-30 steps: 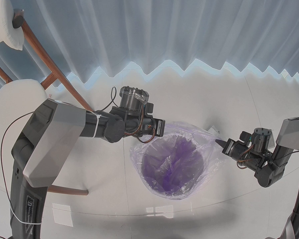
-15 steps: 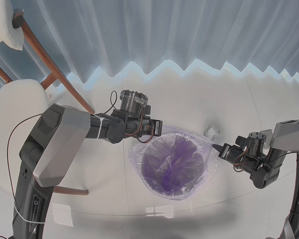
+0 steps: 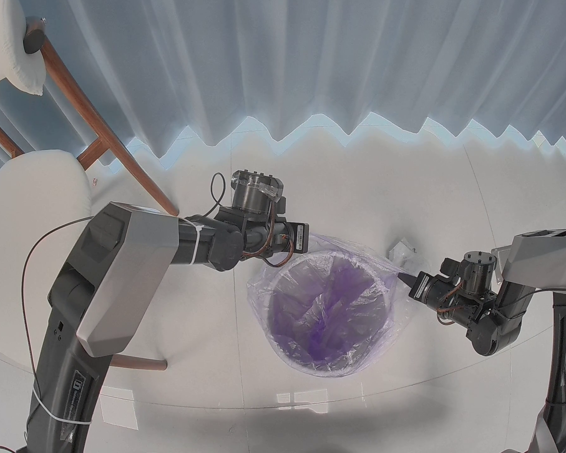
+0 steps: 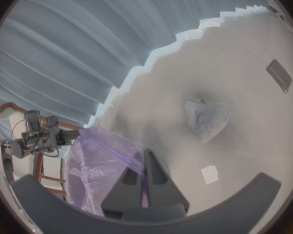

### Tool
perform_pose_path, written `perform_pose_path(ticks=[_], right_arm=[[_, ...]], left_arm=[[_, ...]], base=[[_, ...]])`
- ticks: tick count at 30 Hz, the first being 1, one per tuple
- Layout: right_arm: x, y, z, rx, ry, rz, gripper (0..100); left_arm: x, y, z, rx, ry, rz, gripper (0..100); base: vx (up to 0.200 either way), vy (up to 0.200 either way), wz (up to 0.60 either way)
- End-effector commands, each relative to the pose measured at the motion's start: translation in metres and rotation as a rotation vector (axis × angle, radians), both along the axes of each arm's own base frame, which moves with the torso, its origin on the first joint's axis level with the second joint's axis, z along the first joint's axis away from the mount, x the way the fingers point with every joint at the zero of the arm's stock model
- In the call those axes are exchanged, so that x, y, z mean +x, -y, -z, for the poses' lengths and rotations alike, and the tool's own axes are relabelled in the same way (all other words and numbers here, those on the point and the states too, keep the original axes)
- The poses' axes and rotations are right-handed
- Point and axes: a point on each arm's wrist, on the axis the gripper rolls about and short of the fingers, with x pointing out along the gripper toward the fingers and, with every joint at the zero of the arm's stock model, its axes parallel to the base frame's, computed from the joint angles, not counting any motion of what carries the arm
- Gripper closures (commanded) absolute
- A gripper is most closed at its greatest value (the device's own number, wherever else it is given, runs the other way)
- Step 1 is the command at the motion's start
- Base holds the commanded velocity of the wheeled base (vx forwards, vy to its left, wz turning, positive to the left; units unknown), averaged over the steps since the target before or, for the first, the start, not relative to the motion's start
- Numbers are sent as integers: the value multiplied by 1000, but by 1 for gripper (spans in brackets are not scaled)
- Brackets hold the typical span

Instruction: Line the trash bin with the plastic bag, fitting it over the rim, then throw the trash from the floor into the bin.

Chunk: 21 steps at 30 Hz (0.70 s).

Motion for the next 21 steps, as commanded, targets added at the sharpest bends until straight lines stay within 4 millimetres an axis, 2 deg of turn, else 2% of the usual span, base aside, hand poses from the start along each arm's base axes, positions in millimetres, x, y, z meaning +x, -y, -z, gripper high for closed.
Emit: perform_pose_path(ticks=[1,2,3,4,8,13,14,15,19,21], right_arm=[[0,0,2,-3,-4,-2,100],[0,0,3,-4,-7,0,100],[0,0,3,-4,-7,-2,100],[-1,1,3,-4,-10,0,0],[-3,1,-1,1,-1,3,0],[-21,8,-12,11,-24,16,0],[-22,8,-13,12,-25,17,0],[-27,9,-17,34,-33,21,0],[-35,11,-22,77,-30,33,0],[-52,13,-23,103,-48,42,0]], left_arm=[[0,-1,1,-2,-10,-5,100],[-1,-1,0,-8,-14,-8,0],[0,-1,0,-13,-12,-12,0],[0,-1,0,-16,-12,-13,0],[-1,-1,-5,-34,-14,-19,0],[-13,-8,-41,-104,-2,-81,0],[-13,-8,-41,-107,-4,-82,0],[-20,-12,-56,-131,2,-91,0],[-31,-19,-72,-151,-1,-103,0],[-52,-26,-82,-154,-24,-112,0]], base=[[0,0,0],[0,0,0],[0,0,0],[0,0,0],[0,0,0],[0,0,0],[0,0,0],[0,0,0],[0,0,0],[0,0,0]])
